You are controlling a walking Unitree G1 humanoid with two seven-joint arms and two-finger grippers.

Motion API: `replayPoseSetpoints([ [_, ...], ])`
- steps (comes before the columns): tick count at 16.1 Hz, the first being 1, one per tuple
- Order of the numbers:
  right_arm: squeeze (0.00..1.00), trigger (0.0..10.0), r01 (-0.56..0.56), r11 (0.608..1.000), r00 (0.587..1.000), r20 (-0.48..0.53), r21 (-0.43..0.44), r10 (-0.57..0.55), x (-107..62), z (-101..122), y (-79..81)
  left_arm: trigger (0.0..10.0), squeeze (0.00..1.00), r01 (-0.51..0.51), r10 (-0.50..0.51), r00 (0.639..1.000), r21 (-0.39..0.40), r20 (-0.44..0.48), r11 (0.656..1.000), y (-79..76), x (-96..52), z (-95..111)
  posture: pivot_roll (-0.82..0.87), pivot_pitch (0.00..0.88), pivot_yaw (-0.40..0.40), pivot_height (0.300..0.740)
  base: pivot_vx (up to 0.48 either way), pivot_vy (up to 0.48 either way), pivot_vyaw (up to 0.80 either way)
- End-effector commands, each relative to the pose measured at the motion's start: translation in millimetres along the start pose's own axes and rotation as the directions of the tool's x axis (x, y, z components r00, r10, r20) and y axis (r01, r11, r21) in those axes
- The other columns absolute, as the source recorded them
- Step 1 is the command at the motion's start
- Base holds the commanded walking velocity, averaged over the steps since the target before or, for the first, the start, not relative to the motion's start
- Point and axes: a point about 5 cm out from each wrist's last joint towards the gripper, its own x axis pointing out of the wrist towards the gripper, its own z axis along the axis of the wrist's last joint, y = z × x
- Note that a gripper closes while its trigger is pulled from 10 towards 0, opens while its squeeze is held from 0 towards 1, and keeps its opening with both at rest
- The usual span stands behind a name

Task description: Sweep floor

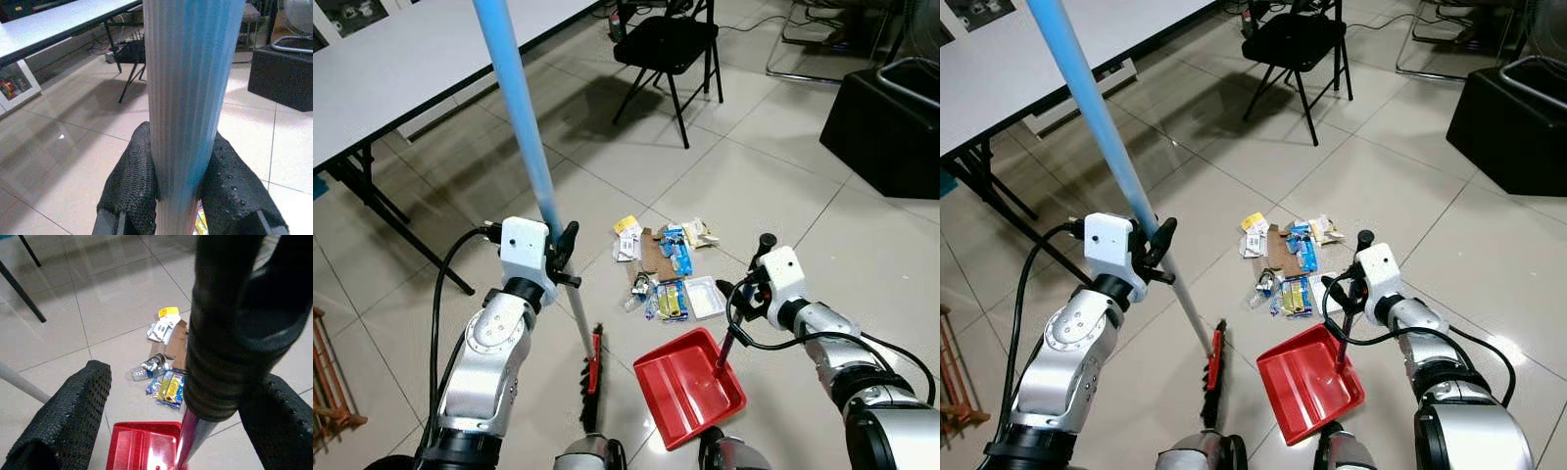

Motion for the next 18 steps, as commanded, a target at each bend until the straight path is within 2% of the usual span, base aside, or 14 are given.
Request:
replayPoseSetpoints([
  [1, 0.0, 10.0, 0.002, 1.0, 1.0, -0.025, -0.007, -0.003, 1.9, -1, 1.4, 10.0, 0.0, 0.001, -0.001, 0.999, 0.023, 0.038, 1.0, 3.4, -2.1, 10, 0.08, 0.167, 0.17, 0.74, 0.0, 0.0, 0.0],
  [2, 0.0, 10.0, 0.005, 1.0, 1.0, -0.029, -0.01, -0.005, 1.8, -1, 1.0, 10.0, 0.0, 0.003, -0.004, 0.999, 0.026, 0.036, 1.0, 3.1, -2.6, 10, 0.08, 0.166, 0.172, 0.74, 0.0, 0.0, 0.0],
  [3, 0.0, 2.5, 0.002, 1.0, 1.0, -0.031, -0.013, -0.003, 1.6, -1, 0.7, 10.0, 0.0, 0.007, -0.008, 0.999, 0.03, 0.034, 1.0, 2.4, -3.0, 10, 0.08, 0.162, 0.173, 0.74, 0.0, 0.0, 0.0],
  [4, 0.0, 0.0, -0.004, 1.0, 1.0, -0.03, -0.013, 0.003, 1.7, -1, 1.2, 10.0, 0.0, 0.009, -0.01, 0.999, 0.03, 0.033, 1.0, 2.0, -3.3, 9, 0.08, 0.16, 0.174, 0.74, 0.0, 0.0, 0.0],
  [18, 0.0, 0.0, -0.076, 0.997, 0.997, -0.02, -0.001, 0.076, 4.6, -2, 12.1, 10.0, 0.0, 0.023, -0.024, 0.999, 0.031, 0.03, 0.999, -1.8, -2.2, 8, 0.07, 0.137, 0.171, 0.74, 0.0, 0.0, 0.0],
])
